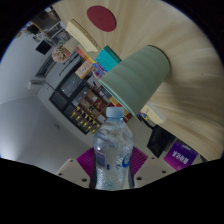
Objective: Pour water
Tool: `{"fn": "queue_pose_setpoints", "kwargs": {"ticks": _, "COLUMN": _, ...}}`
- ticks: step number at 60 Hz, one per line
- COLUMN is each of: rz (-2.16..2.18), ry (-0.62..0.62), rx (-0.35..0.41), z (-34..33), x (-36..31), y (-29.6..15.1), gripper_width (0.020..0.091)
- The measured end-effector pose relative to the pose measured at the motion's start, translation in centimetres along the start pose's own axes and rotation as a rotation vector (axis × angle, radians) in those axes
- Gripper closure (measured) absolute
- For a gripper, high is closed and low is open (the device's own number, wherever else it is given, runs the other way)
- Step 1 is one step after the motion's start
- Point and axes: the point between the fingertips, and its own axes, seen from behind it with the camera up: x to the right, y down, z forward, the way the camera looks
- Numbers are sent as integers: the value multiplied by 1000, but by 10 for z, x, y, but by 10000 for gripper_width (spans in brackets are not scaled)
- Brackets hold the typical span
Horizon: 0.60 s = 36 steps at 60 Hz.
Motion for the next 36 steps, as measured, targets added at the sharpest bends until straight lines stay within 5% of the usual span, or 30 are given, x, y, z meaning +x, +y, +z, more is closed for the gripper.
{"fn": "queue_pose_setpoints", "kwargs": {"ticks": 15, "rz": -545, "ry": 88, "rx": -86, "z": -14, "x": -2, "y": 28, "gripper_width": 666}}
{"fn": "queue_pose_setpoints", "kwargs": {"ticks": 23, "rz": -1168, "ry": 87, "rx": -77, "z": -13, "x": -81, "y": 30, "gripper_width": 664}}
{"fn": "queue_pose_setpoints", "kwargs": {"ticks": 28, "rz": -1545, "ry": 85, "rx": 37, "z": -13, "x": -143, "y": 11, "gripper_width": 656}}
{"fn": "queue_pose_setpoints", "kwargs": {"ticks": 36, "rz": -1998, "ry": 184, "rx": 355, "z": -38, "x": -212, "y": -78, "gripper_width": 636}}
